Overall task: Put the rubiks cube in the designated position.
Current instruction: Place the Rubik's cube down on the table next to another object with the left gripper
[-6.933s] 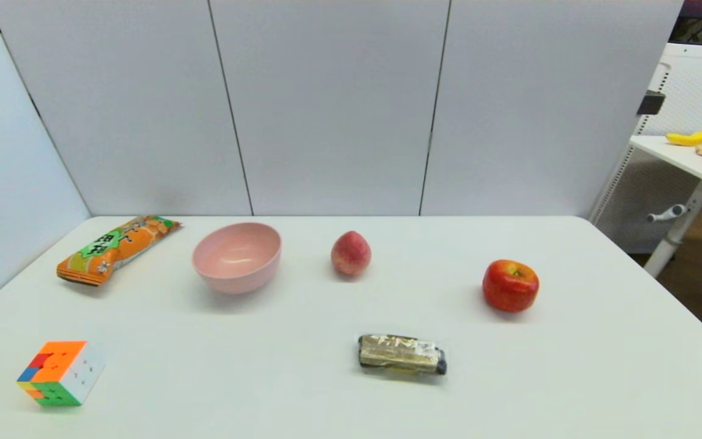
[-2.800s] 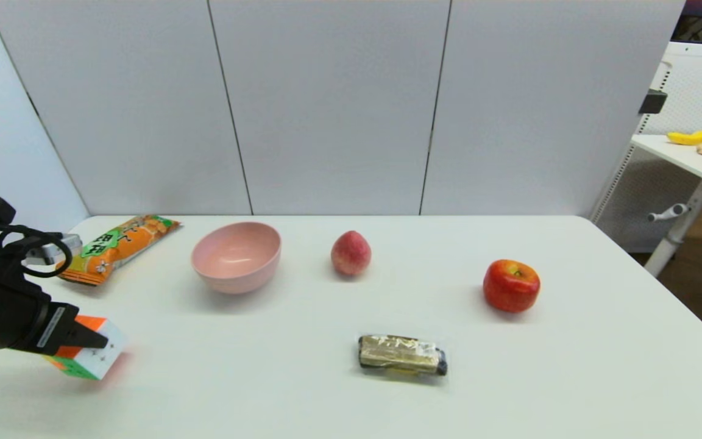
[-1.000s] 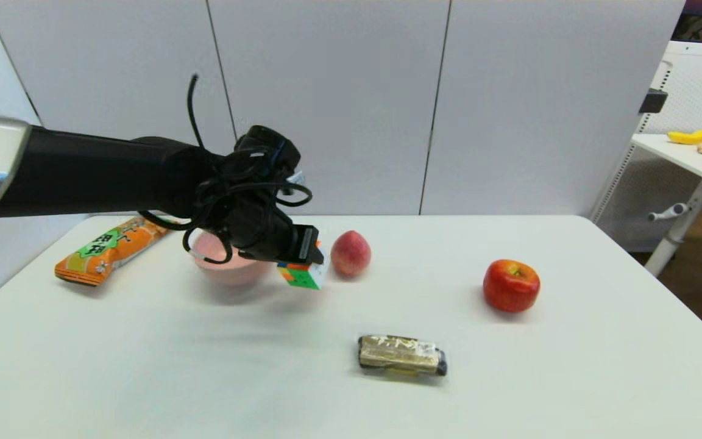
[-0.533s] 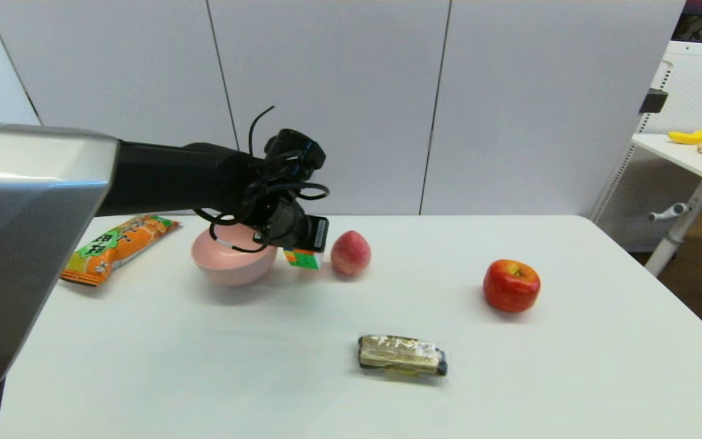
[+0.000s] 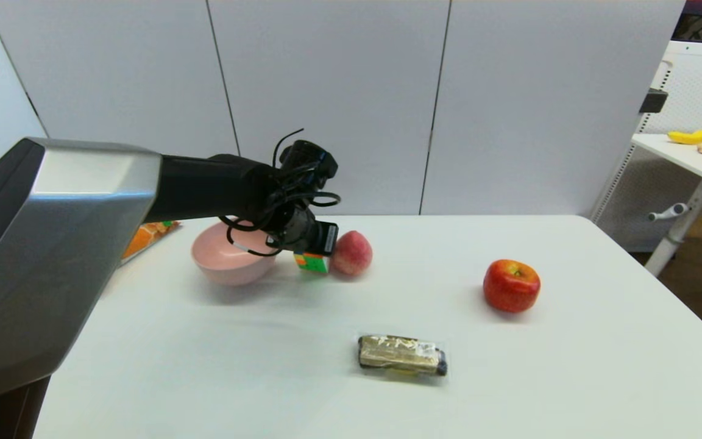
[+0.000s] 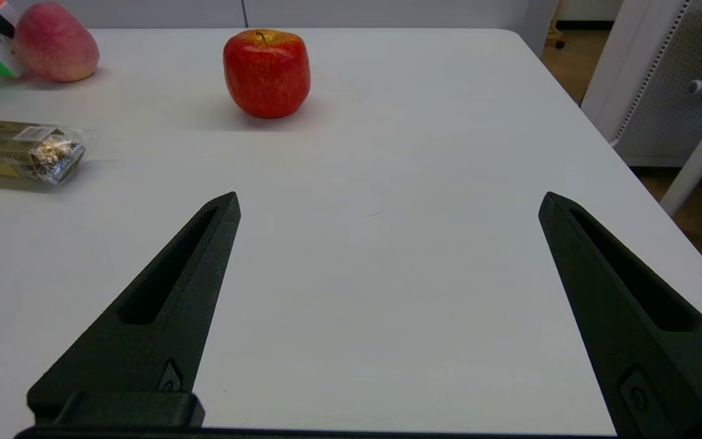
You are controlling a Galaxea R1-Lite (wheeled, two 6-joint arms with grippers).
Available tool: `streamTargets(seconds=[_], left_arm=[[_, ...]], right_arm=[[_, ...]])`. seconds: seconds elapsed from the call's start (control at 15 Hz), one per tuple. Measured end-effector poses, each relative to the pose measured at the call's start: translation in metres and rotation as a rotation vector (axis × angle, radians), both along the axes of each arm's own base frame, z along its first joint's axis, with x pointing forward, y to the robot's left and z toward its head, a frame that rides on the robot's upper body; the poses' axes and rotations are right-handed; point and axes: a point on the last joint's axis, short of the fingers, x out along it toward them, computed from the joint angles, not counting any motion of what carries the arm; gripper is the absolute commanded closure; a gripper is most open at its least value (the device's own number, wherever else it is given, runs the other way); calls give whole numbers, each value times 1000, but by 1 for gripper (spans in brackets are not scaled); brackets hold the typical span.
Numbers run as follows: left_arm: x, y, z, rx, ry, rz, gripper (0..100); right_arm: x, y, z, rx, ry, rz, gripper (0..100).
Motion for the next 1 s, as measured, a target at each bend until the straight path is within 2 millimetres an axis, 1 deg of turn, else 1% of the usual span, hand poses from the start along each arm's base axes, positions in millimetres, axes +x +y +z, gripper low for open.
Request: streamTargets(seconds=[0.07, 0.13, 0.73, 0.87, 1.0], left_arm=[[0, 0, -1, 1, 1, 0, 100], [1, 0, -1, 2, -1, 3, 0], [4, 4, 1, 10, -11, 29, 0], [0, 6, 10, -2, -29, 27, 0], [-7, 8, 27, -22, -61, 22, 0]], right_arm=[[0, 0, 0, 0, 0, 0, 0], [0, 0, 0, 0, 0, 0, 0], [0, 0, 0, 0, 0, 0, 0], [0, 0, 0, 0, 0, -1, 0], [0, 0, 0, 0, 0, -1, 0]])
